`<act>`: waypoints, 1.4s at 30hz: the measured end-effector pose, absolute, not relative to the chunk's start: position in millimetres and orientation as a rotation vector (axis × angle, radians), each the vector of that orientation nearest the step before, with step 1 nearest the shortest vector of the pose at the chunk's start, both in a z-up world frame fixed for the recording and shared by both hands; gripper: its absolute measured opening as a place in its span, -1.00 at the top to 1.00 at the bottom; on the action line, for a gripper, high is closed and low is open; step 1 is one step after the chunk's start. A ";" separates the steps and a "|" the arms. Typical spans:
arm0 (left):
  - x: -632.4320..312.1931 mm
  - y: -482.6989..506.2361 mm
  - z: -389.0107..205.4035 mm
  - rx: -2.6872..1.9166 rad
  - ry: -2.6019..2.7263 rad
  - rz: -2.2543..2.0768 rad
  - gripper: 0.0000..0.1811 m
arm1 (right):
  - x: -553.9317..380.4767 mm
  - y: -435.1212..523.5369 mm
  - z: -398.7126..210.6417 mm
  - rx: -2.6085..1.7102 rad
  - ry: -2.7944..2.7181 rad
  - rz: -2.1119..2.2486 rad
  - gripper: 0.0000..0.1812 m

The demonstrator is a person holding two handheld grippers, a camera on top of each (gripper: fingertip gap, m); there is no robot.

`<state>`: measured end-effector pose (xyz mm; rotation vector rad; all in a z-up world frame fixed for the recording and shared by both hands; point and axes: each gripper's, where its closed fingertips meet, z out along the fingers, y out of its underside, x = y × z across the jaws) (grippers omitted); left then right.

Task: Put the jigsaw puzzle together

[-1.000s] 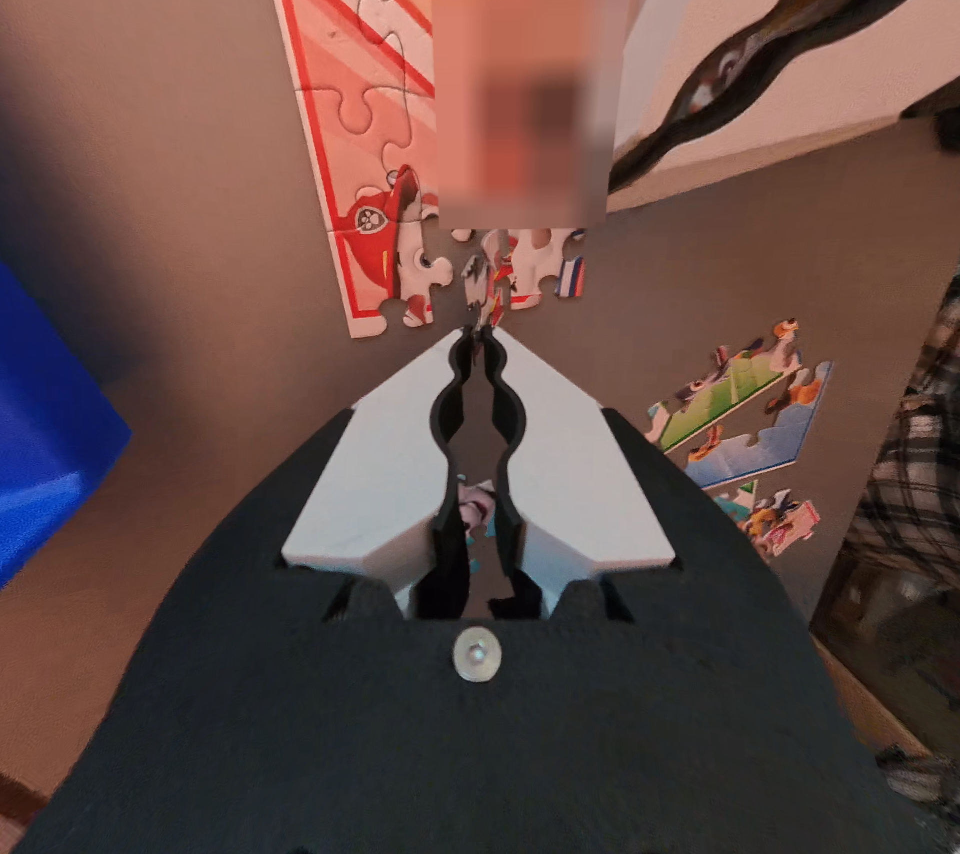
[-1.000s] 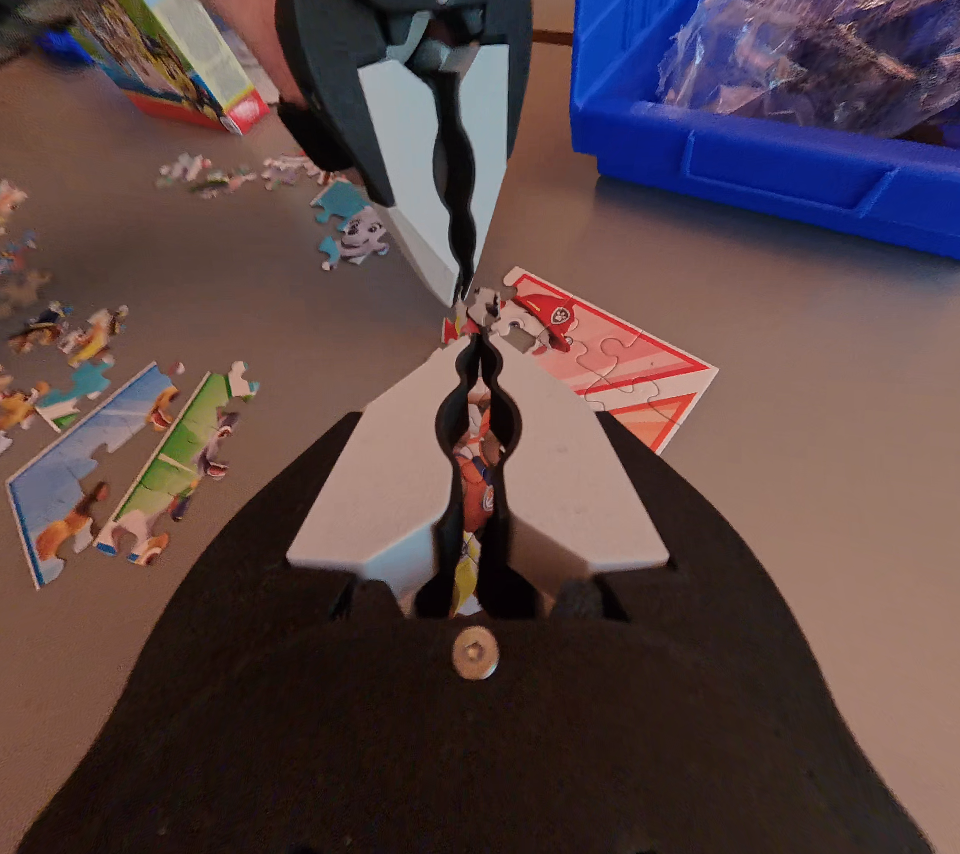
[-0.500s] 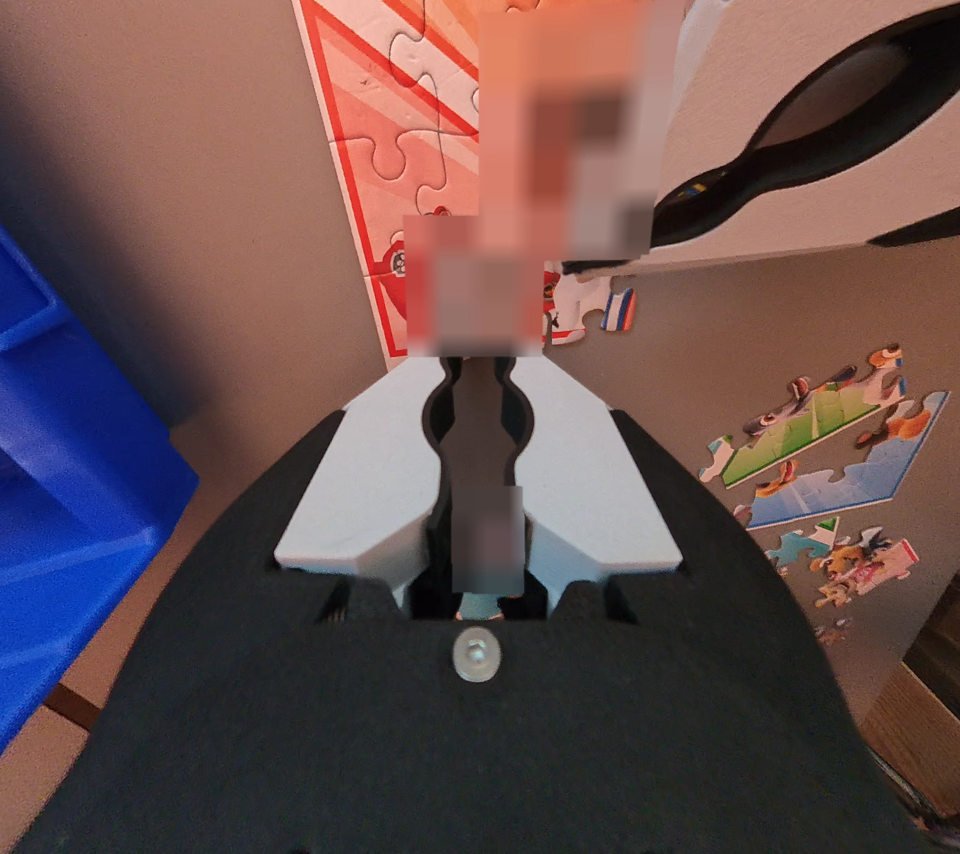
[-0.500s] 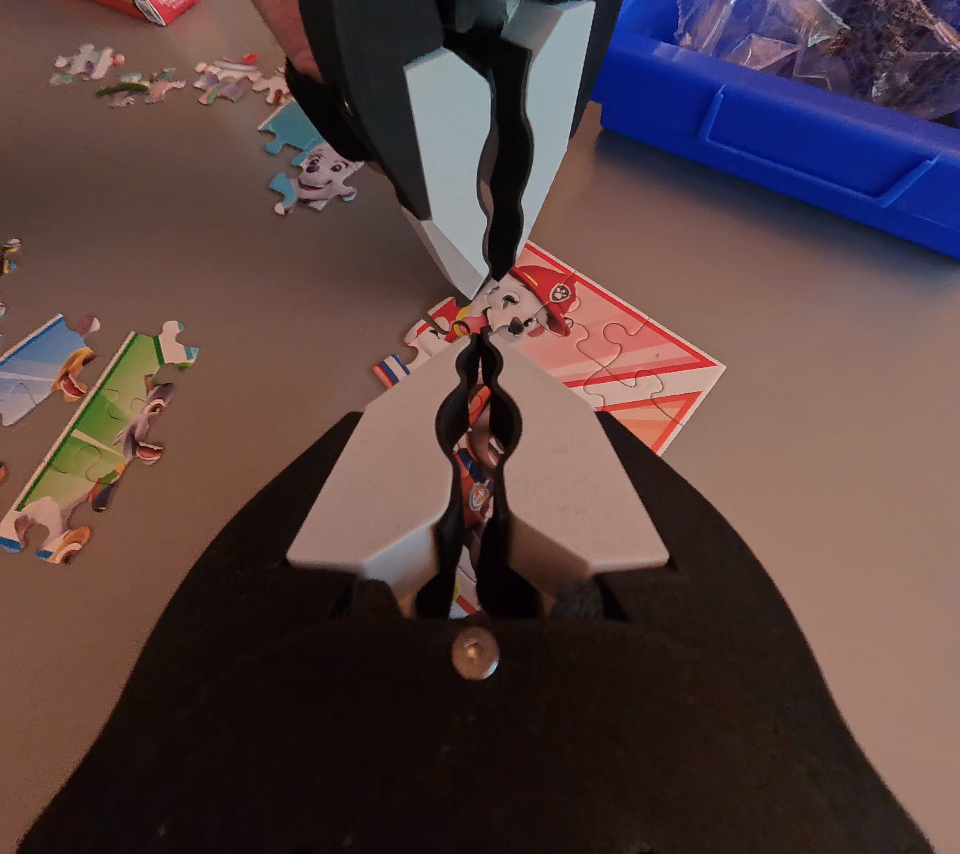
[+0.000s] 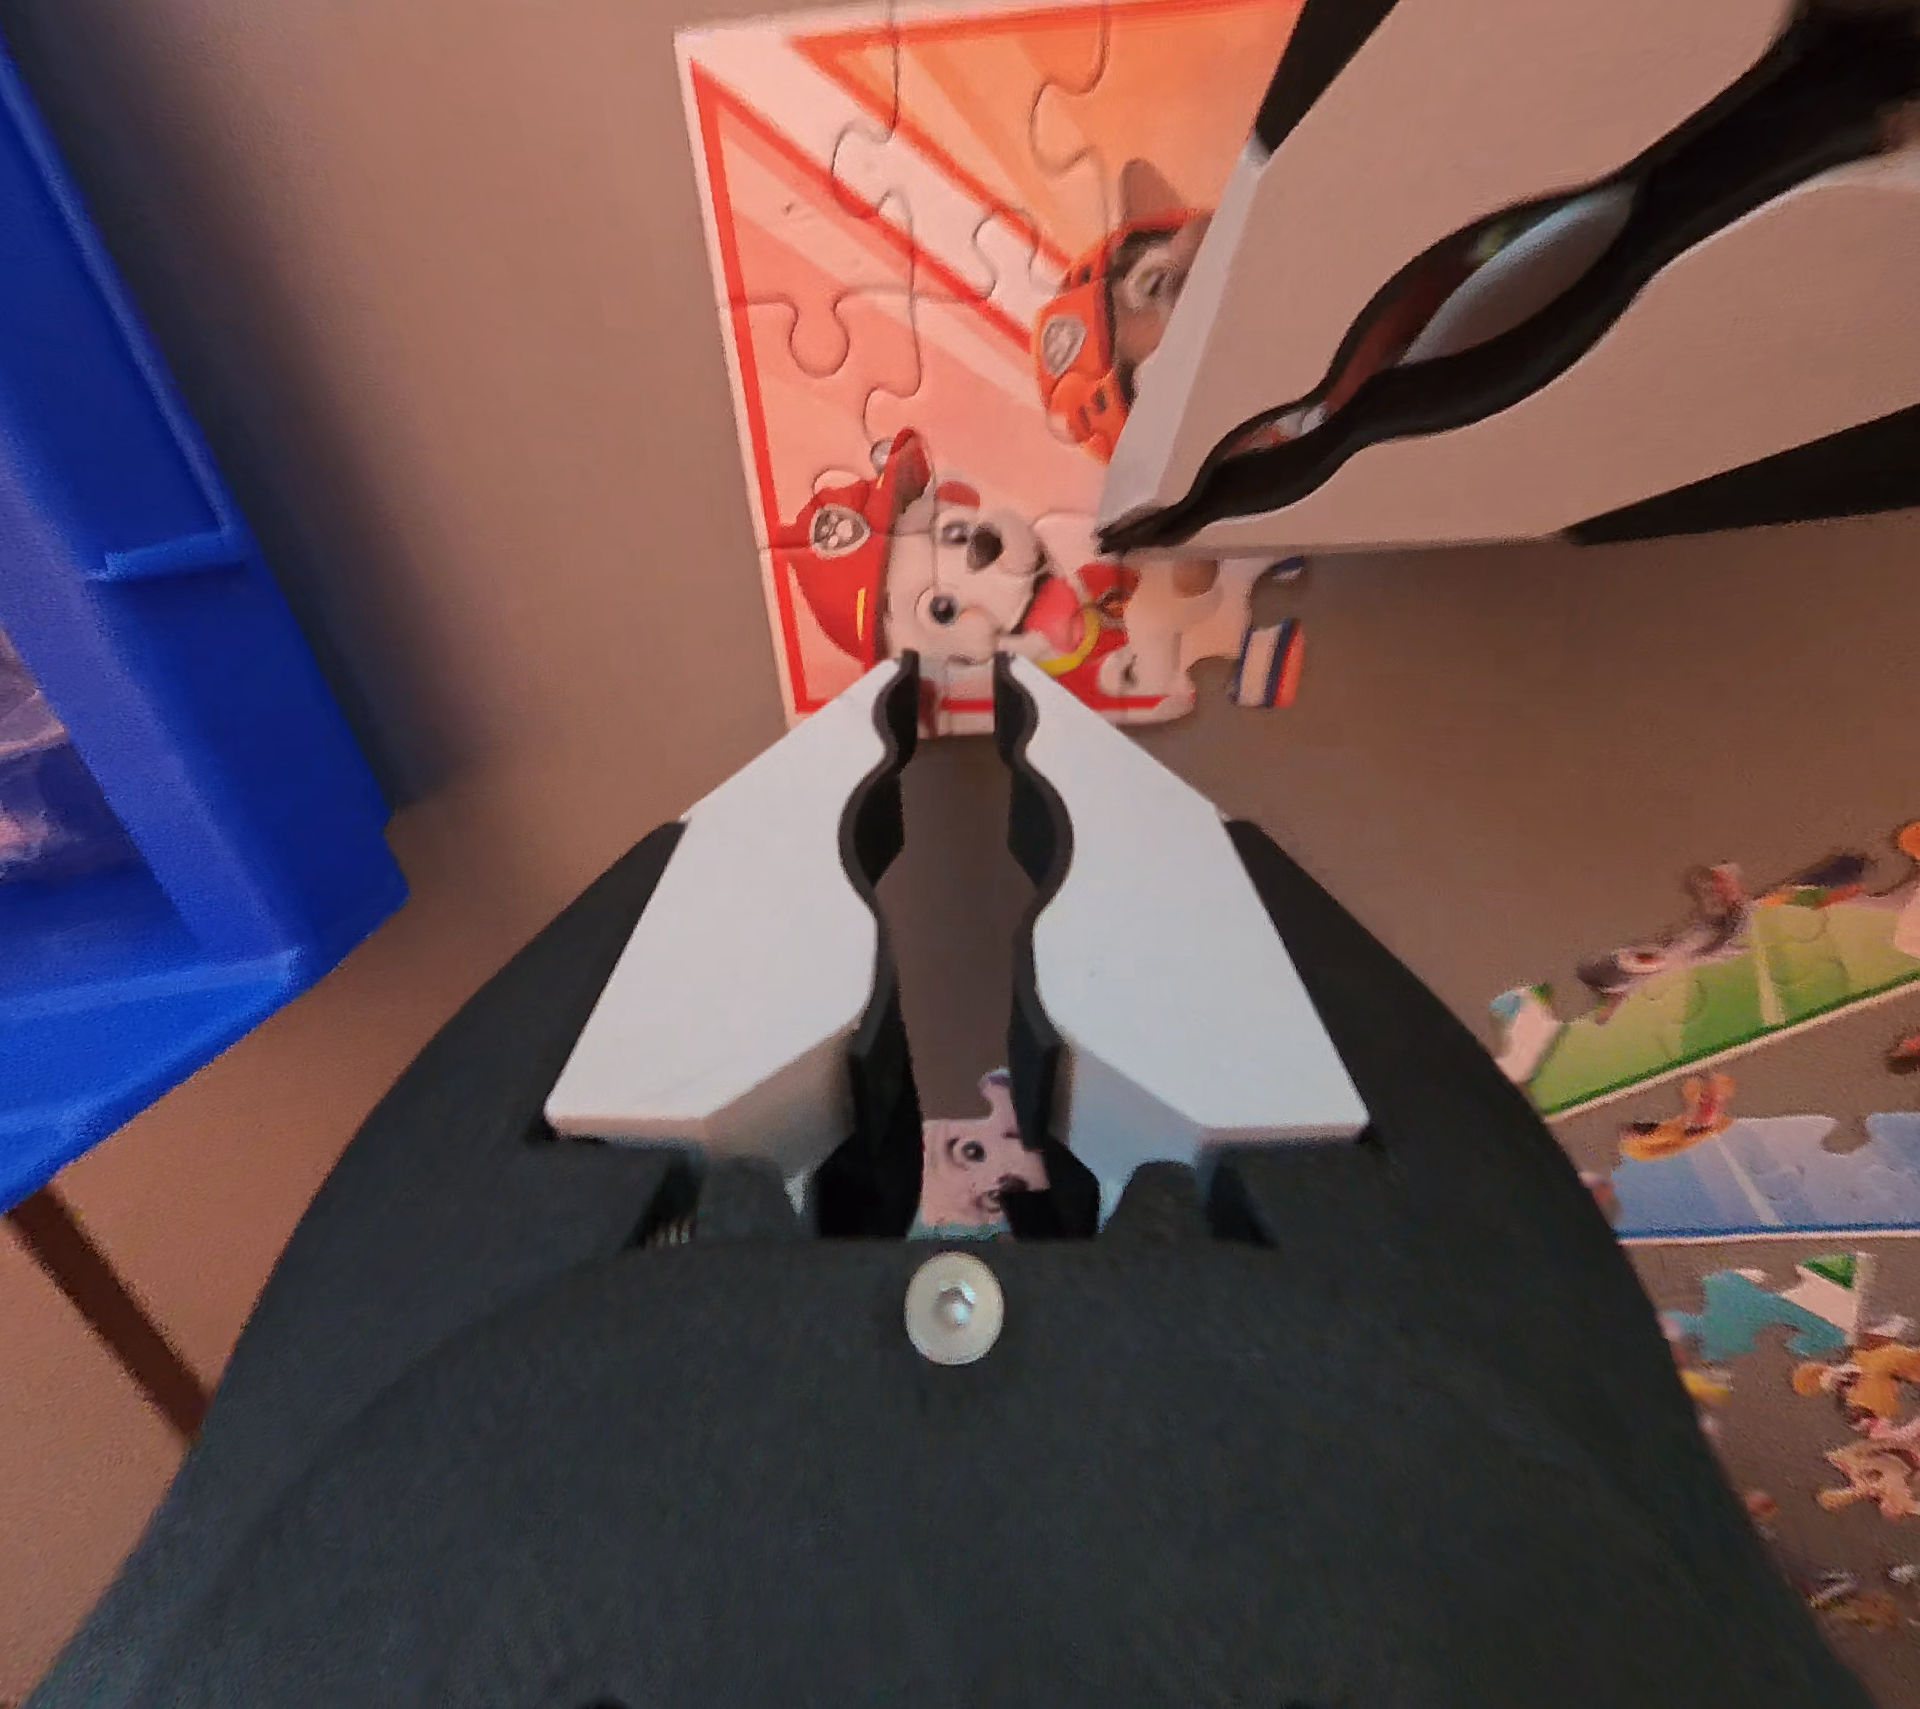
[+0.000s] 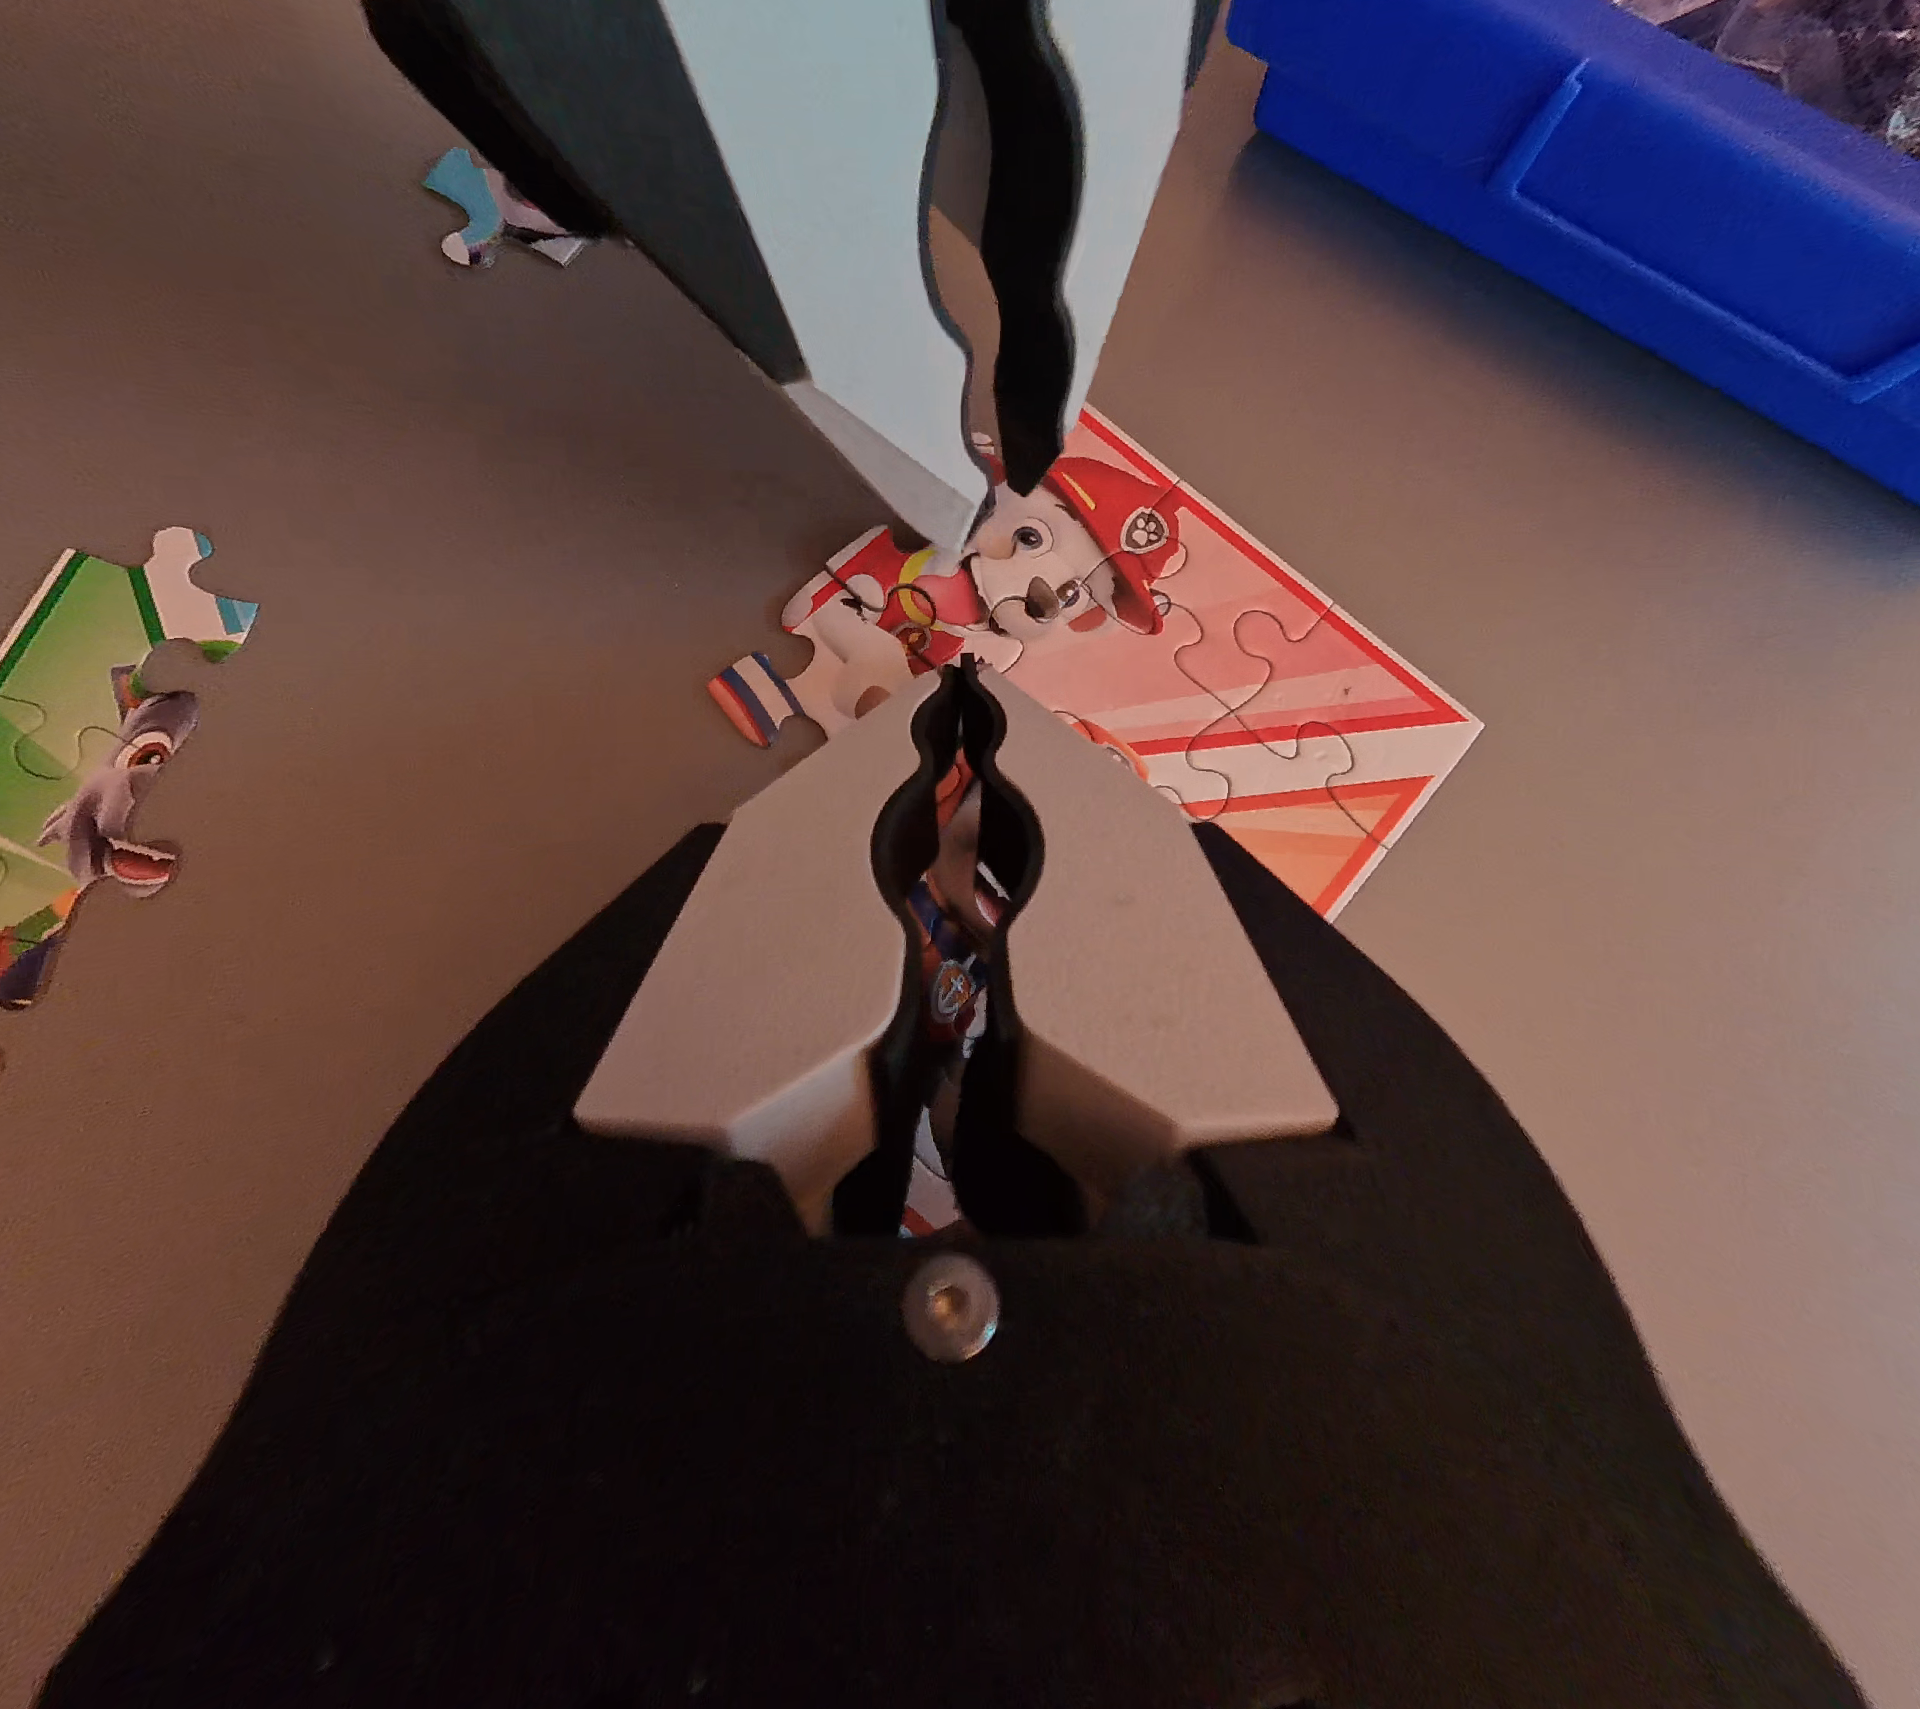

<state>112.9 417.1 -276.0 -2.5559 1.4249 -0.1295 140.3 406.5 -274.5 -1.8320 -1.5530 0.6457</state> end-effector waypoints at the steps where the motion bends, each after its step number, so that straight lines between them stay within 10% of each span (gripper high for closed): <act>1: 113.2 418.4 -276.6 -2.532 1.431 -0.118 0.89 | 140.4 406.8 -274.5 -1.834 -1.551 0.646 1.00; 31: 85.2 374.8 -229.1 -2.364 1.157 -0.196 1.00 | 152.4 428.1 -248.0 -1.813 -1.359 0.708 1.00; 42: -16.4 305.3 -243.1 -2.557 0.925 -0.049 0.74 | 153.0 429.4 -236.0 -1.782 -1.299 0.779 1.00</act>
